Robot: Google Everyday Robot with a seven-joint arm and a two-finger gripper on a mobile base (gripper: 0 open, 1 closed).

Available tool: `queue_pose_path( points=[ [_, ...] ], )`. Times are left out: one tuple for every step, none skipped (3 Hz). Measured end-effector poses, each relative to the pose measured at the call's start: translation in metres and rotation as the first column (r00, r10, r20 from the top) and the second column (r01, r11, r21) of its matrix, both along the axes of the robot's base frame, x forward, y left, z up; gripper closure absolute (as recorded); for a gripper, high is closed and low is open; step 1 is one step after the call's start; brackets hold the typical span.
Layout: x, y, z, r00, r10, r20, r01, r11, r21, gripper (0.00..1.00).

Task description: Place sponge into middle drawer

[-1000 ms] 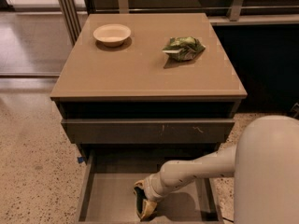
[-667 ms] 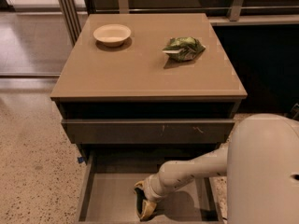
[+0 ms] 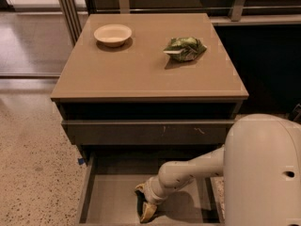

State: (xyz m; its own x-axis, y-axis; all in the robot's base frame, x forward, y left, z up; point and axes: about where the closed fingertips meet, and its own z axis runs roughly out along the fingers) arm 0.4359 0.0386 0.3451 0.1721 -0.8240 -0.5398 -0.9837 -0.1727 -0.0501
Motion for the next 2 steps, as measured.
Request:
queue_pose_path(
  points=[
    [0.0, 0.0, 0.0, 1.0, 0.0, 0.0, 0.0, 1.0, 0.0, 0.75],
    [0.0, 0.0, 0.0, 1.0, 0.0, 0.0, 0.0, 1.0, 0.0, 0.52]
  ],
)
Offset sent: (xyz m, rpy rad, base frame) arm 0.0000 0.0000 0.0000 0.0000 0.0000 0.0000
